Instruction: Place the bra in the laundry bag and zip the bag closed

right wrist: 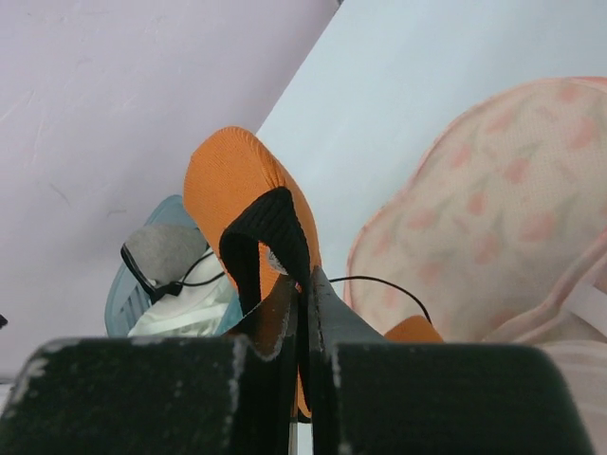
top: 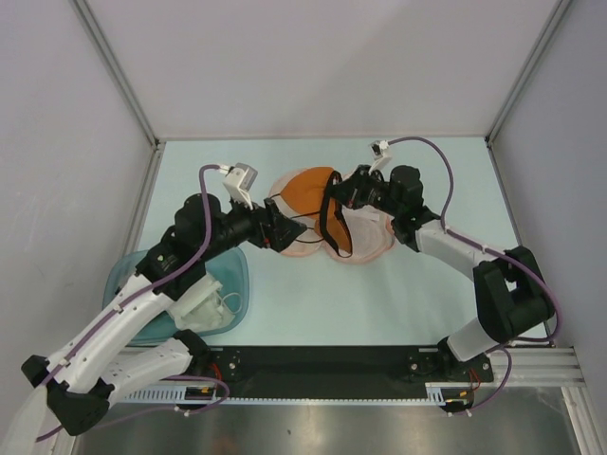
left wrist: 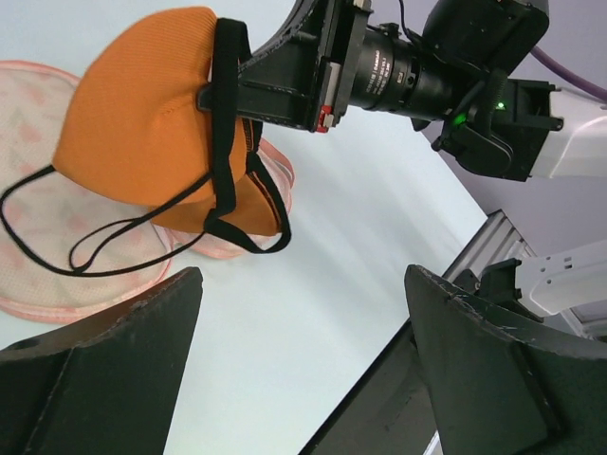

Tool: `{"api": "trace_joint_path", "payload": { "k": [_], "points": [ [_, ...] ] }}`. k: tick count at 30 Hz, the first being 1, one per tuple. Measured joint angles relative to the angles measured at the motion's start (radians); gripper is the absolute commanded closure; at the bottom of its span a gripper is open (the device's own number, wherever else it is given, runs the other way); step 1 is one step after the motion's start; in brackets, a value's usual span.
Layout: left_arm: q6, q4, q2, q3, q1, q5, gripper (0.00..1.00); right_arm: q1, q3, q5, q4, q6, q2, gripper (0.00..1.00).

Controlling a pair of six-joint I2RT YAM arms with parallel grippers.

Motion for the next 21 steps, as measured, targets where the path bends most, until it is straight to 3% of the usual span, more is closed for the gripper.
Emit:
{"api": "trace_joint_path", "payload": {
  "k": [21],
  "points": [
    [-0.002,0.000,0.009,-0.011,0.034,0.029,0.07,-0.166,0.030,-0.049,0.029,0.091,0.247,1.00]
  ]
}}
